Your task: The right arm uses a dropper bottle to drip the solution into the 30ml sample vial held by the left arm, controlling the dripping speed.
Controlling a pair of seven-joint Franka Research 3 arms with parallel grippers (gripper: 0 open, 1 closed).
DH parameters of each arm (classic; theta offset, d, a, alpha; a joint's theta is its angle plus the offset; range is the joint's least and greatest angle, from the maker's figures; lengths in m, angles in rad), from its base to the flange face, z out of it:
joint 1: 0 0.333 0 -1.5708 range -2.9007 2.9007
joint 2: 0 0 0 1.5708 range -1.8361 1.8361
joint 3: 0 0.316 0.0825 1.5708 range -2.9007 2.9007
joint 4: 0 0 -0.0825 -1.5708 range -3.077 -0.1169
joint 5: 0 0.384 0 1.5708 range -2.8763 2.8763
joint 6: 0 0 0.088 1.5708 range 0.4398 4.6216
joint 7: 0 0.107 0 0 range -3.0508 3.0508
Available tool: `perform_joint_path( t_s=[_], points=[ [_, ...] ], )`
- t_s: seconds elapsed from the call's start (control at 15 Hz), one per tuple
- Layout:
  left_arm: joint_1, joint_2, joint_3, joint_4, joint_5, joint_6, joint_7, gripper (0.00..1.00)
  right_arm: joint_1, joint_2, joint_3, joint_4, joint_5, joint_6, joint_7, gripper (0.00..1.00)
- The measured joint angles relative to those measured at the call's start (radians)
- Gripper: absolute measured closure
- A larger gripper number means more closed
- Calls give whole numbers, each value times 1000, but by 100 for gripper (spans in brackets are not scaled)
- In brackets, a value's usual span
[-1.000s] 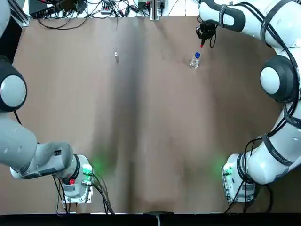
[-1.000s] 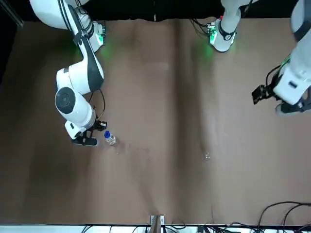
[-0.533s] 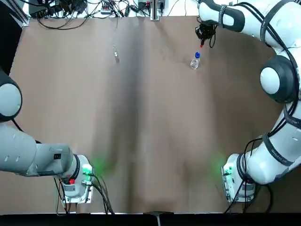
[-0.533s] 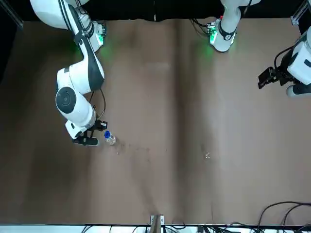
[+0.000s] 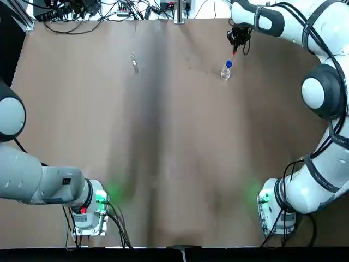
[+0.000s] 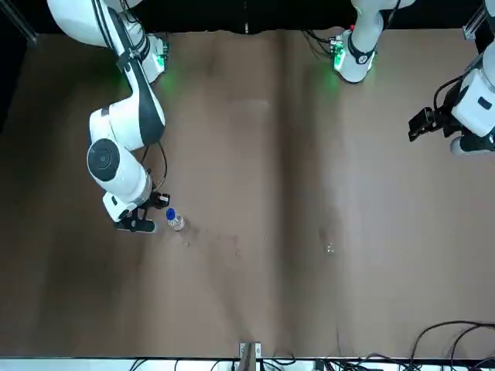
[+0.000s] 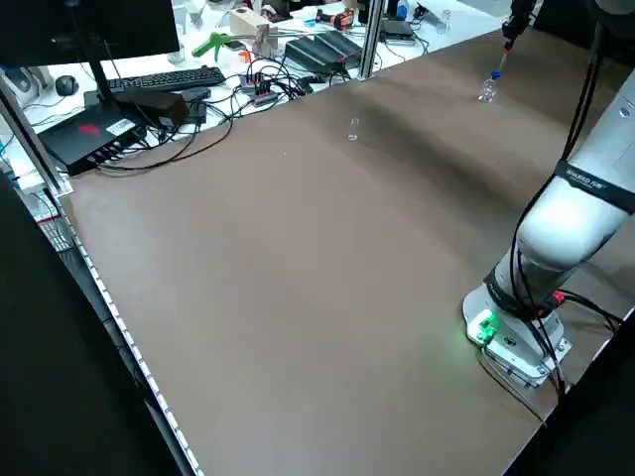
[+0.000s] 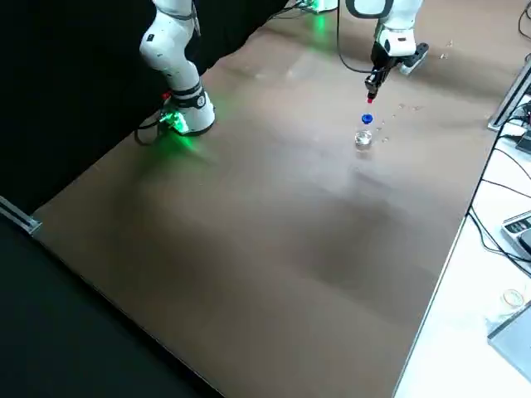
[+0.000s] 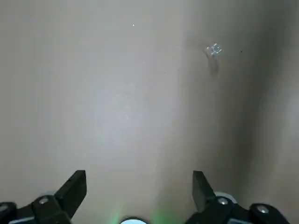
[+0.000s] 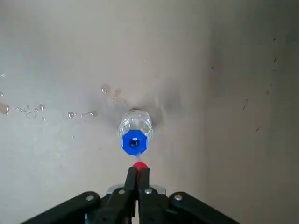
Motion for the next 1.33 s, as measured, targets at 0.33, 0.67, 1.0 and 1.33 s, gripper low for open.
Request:
perform_joint_path(
  t_s=[0.33, 0.67, 1.0, 1.33],
  points=[
    [-1, 0, 0, -3, 0, 2, 0, 0, 2, -5, 1, 5, 0, 0, 0, 96],
    [-1, 12, 0, -3, 0, 14, 0, 0, 2, -5, 1, 5, 0, -3, 1, 96],
    [0, 23, 3, -3, 1, 37, 1, 0, 2, -5, 1, 4, 0, 1, 1, 96],
    [-2, 26, 3, -4, 1, 41, 1, 0, 2, -5, 1, 4, 0, 9, 1, 96]
  ],
)
